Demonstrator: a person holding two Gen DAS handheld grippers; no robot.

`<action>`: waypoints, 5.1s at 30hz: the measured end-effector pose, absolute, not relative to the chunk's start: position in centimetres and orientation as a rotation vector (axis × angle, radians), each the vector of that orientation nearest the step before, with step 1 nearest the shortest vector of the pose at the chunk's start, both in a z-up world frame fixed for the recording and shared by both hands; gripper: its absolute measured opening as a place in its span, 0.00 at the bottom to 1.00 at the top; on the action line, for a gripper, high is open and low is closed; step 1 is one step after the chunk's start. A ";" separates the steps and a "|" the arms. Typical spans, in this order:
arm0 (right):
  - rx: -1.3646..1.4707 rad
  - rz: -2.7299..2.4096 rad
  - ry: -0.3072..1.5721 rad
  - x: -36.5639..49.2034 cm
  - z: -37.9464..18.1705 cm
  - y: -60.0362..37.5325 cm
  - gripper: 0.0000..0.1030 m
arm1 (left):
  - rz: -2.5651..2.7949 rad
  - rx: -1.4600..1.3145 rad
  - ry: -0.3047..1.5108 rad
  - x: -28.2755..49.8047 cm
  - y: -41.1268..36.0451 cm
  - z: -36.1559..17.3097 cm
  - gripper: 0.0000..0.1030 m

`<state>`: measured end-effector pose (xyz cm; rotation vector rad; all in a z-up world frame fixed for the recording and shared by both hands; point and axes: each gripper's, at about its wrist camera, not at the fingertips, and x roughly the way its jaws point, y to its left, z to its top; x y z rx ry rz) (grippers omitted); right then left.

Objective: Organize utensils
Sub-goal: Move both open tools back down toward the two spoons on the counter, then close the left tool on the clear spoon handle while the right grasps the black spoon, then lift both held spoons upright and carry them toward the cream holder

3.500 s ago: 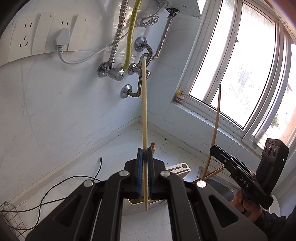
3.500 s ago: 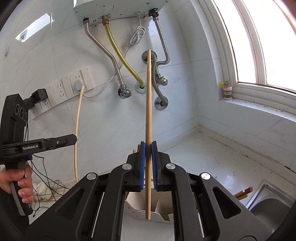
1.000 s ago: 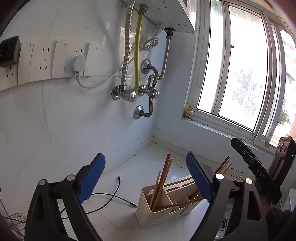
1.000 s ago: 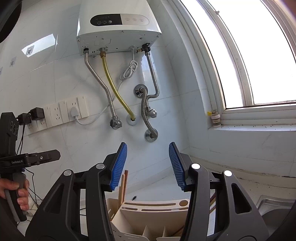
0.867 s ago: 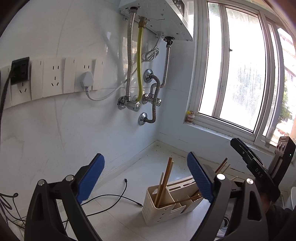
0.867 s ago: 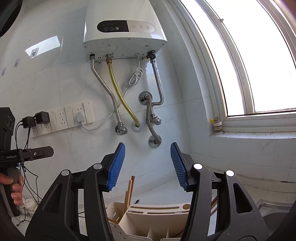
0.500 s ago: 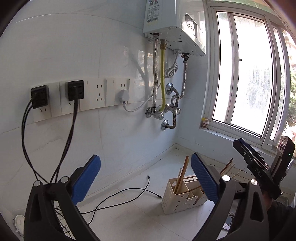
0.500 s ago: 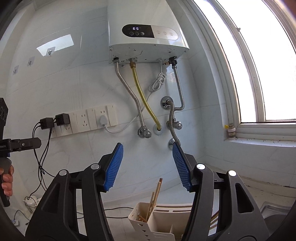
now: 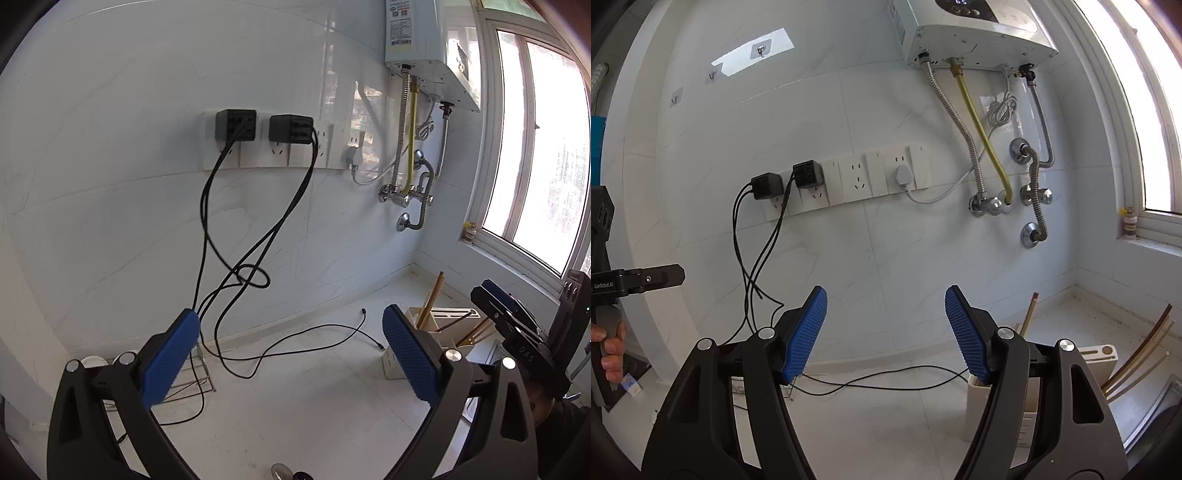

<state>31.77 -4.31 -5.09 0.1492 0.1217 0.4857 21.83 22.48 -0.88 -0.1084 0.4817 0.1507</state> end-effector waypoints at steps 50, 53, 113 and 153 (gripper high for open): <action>0.052 0.589 0.734 32.7 -21.7 2.8 0.62 | 0.289 -0.334 1.379 20.3 22.6 -32.4 0.95; 0.049 0.580 0.730 32.9 -21.7 3.1 0.62 | 0.298 -0.345 1.396 20.4 22.5 -33.0 0.95; -0.450 0.773 1.054 28.2 -30.2 15.0 0.30 | 0.288 -0.369 1.391 19.6 26.2 -31.1 0.11; -0.507 0.796 1.030 27.5 -29.7 15.4 0.06 | 0.316 -0.345 1.388 19.9 24.6 -31.5 0.11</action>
